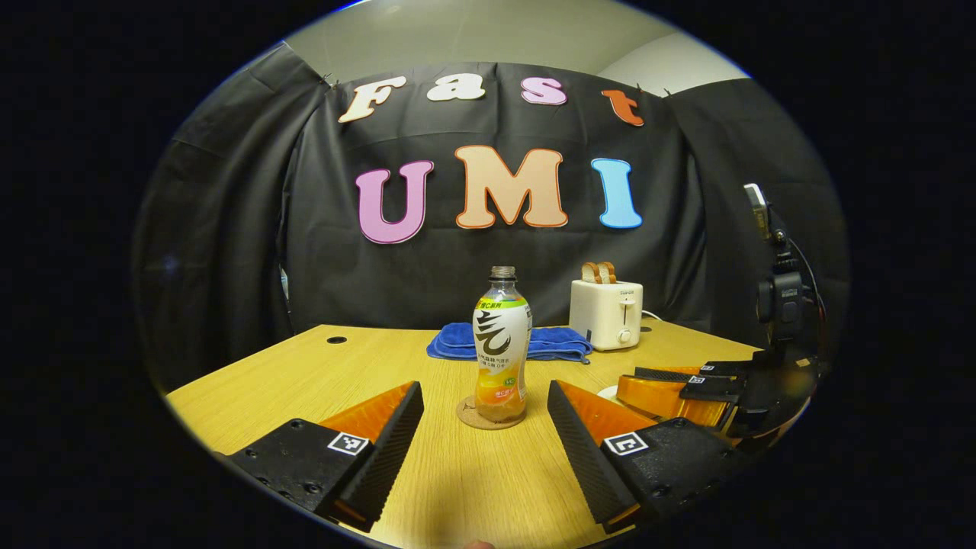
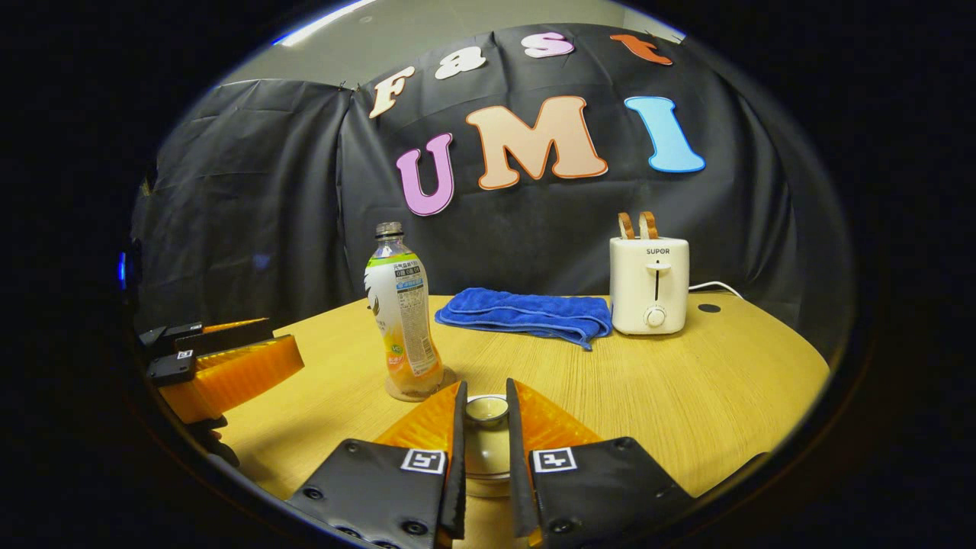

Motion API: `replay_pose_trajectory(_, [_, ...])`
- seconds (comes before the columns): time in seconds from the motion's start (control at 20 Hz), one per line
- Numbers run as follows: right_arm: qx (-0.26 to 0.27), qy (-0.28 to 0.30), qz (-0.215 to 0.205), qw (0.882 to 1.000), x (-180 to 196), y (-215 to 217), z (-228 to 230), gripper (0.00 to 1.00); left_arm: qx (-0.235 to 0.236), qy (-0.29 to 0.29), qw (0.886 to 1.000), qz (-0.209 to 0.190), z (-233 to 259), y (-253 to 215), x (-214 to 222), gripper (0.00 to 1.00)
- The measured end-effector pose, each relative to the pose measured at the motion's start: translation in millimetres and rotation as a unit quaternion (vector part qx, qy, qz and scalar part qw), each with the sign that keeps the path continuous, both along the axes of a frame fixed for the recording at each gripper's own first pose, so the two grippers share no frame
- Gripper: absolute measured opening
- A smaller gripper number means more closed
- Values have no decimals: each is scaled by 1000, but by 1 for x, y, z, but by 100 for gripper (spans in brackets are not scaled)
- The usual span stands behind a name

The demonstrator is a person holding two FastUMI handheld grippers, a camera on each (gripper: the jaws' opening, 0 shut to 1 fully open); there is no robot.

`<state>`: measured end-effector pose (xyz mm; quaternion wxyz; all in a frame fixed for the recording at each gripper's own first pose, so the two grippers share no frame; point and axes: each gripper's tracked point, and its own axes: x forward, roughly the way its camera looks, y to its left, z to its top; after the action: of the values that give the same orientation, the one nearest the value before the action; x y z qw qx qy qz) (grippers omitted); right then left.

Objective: Open the teacup lid with one hand, grasp the water bottle and pour water into the teacup with the other hand; after pouring, place the water bottle on the coaster and then close the teacup lid.

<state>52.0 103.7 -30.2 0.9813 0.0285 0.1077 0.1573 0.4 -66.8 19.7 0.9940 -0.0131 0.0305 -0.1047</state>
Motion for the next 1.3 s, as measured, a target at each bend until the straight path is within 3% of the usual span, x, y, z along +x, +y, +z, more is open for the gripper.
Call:
replay_pose_trajectory(0.3, [-2, 6, -4, 1000, -3, -1, -4, 29, -2, 0, 1000, 1, -1, 3, -2, 95])
replay_pose_trajectory(0.5, [1, 5, 0, 1000, -7, 1, -3, 39, -2, -2, 1000, 1, 0, 2, -5, 94])
replay_pose_trajectory(0.55, [1, 0, -2, 1000, -7, 1, 1, 50, -2, -3, 1000, 1, 1, 2, -5, 95])
replay_pose_trajectory(0.6, [0, -7, -3, 1000, -9, -1, 5, 51, -1, -3, 1000, 2, 1, 3, -5, 95])
replay_pose_trajectory(0.75, [-6, -23, -7, 1000, -19, -5, 16, 100, -1, -6, 1000, 2, 3, 2, -7, 95])
replay_pose_trajectory(1.3, [12, -62, -97, 993, -67, -59, 39, 100, 10, -21, 1000, -11, 4, 1, -34, 95])
